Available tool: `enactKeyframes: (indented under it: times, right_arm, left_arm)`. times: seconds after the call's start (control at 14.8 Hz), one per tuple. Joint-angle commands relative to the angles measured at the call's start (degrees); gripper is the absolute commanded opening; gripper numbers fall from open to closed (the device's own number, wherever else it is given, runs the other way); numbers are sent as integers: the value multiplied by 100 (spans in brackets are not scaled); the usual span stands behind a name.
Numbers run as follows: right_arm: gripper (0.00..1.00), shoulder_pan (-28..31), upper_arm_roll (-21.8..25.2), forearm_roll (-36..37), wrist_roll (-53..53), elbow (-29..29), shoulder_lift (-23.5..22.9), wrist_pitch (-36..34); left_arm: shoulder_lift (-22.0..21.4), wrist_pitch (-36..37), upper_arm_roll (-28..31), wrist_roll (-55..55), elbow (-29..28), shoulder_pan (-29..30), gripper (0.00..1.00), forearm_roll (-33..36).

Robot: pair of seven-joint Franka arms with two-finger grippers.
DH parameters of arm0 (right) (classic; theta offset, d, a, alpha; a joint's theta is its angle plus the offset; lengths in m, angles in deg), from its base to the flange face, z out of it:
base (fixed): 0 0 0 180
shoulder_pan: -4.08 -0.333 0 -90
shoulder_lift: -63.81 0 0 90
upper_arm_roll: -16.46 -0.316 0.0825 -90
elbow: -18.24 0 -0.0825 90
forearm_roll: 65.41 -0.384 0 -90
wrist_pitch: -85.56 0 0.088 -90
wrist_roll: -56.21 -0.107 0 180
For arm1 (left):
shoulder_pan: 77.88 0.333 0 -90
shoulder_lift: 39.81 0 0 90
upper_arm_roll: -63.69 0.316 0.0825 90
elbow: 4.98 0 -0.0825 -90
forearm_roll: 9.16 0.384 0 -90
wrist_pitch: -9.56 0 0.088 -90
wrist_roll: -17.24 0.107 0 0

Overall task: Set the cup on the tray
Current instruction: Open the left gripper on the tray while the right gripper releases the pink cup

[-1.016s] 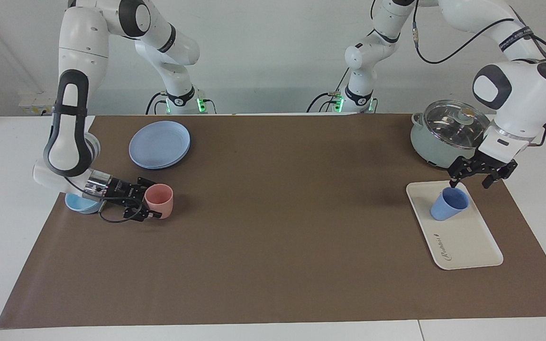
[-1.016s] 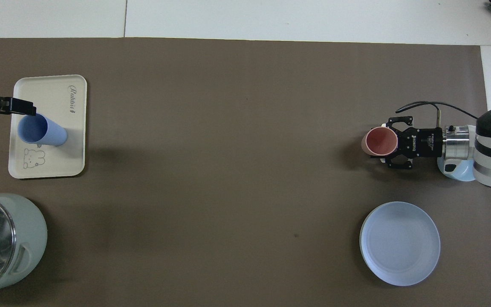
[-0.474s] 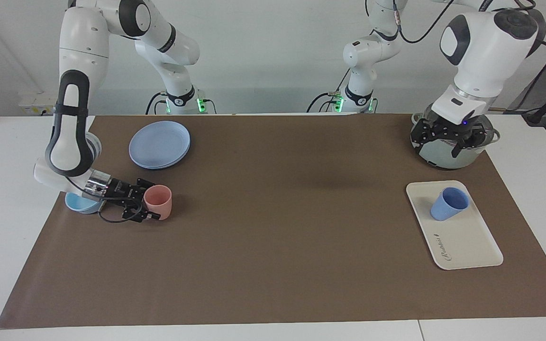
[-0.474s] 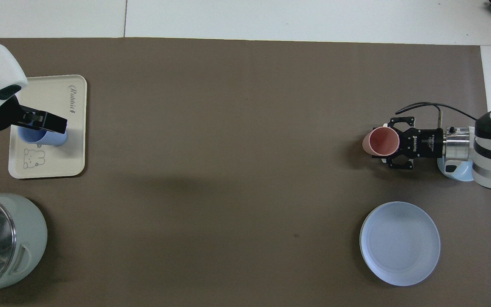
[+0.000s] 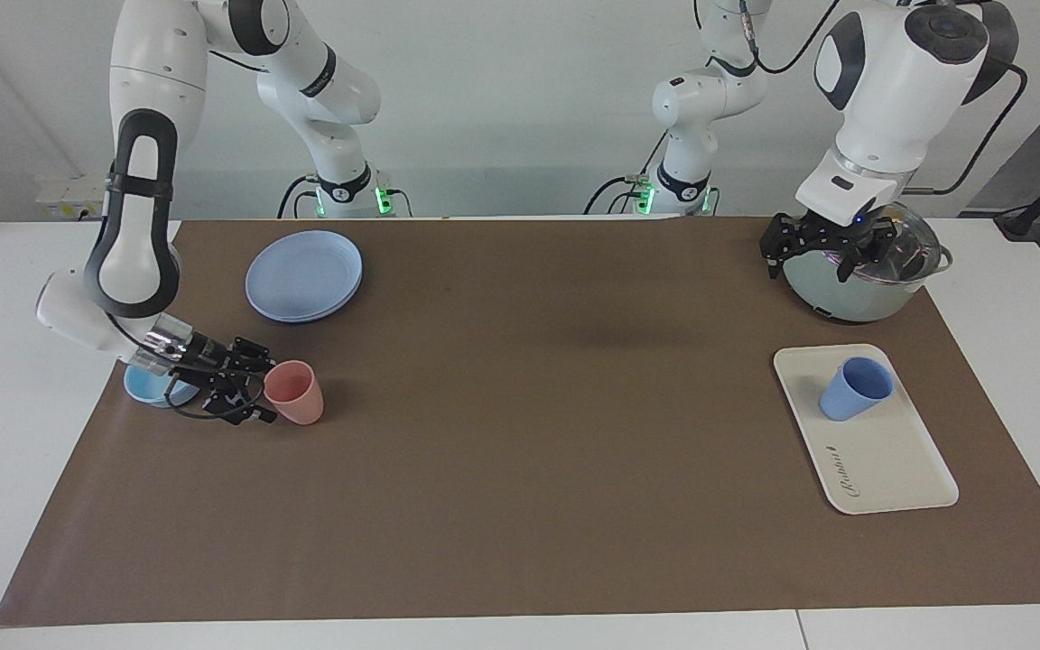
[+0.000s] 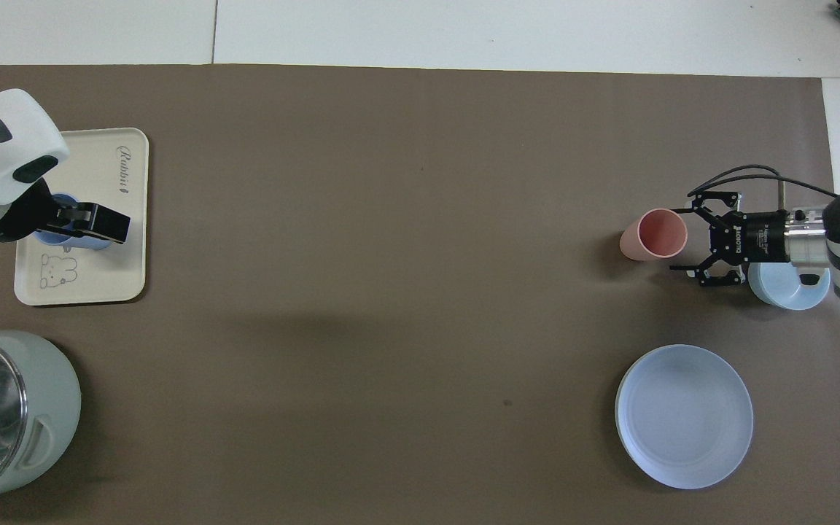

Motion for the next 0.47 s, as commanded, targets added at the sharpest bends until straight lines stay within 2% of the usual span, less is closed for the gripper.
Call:
enactKeyframes:
  times: [0.0,0.2,0.34,0.41]
  right_arm:
    - [99,37,-28,765,155,-145,535,159]
    - [99,-7,-37,1811,917,-145,966,63]
    - [99,-94,-54,2417,1663,-127,1290,-356]
    - [99,-260,-55,2829,2085,-75,1405,-603]
  left_arm:
    - [-85,55,23,-27,-100,49,100,-35]
    - [-85,98,23,-27,-91,23,100,-96]
    - [-85,230,145,-19,-65,-108,100,-123]
    - [-102,257,563,-18,-56,-501,100,-131]
